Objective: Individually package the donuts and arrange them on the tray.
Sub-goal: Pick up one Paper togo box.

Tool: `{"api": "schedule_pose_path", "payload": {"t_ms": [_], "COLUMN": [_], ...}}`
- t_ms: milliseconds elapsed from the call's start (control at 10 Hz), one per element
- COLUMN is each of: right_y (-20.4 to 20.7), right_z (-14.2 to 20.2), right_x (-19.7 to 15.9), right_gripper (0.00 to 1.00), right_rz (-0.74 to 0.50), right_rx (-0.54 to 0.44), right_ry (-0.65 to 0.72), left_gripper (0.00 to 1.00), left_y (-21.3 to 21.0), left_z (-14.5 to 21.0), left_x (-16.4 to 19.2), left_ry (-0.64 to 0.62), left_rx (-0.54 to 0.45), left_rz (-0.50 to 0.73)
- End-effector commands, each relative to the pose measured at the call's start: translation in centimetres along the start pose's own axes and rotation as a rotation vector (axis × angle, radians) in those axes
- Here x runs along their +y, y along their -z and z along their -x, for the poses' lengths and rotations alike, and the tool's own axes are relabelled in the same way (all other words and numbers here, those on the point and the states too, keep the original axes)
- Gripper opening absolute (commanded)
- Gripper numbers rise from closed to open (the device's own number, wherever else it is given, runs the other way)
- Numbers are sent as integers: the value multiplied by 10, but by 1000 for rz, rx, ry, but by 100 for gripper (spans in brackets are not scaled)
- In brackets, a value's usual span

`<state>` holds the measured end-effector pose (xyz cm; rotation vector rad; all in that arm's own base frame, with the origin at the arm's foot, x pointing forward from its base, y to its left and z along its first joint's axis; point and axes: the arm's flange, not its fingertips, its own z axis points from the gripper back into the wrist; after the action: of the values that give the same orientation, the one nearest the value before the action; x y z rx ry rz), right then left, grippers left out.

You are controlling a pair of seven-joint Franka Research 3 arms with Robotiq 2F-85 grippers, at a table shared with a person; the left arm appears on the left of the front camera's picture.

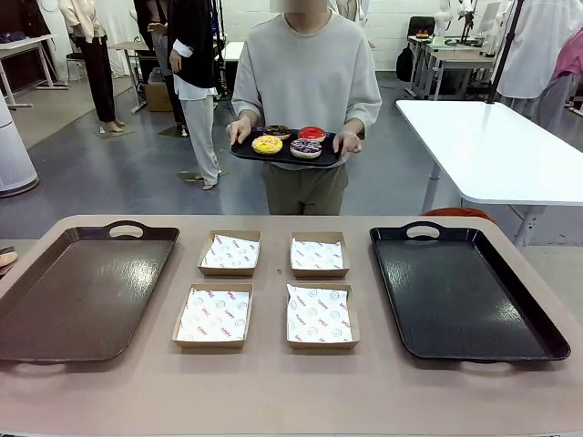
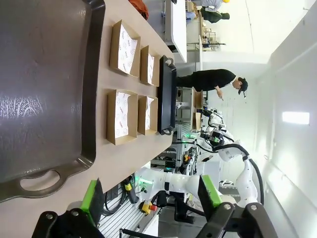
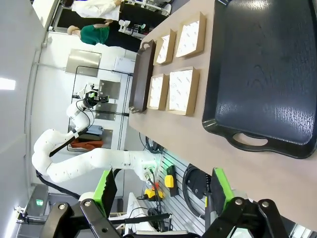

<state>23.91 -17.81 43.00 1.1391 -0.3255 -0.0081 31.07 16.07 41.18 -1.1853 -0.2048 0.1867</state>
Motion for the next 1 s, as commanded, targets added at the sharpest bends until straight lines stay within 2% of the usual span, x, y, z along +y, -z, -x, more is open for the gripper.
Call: {"api": "schedule_pose_path", "payload": {"t_ms": [0, 900], "right_y": [2, 2], "right_z": [-2, -2], "right_x": [2, 2], "right_gripper": [100, 100], "right_rz": [-18, -18], "right_rx": [-3, -3], "right_ry": [-5, -5], "left_gripper": [100, 100], "left_y": [1, 1], "left_z": [0, 0], "left_x": [-1, -1], "left_ry": [-1, -1], "left_rx": [1, 1], "left_rz": [9, 9]}}
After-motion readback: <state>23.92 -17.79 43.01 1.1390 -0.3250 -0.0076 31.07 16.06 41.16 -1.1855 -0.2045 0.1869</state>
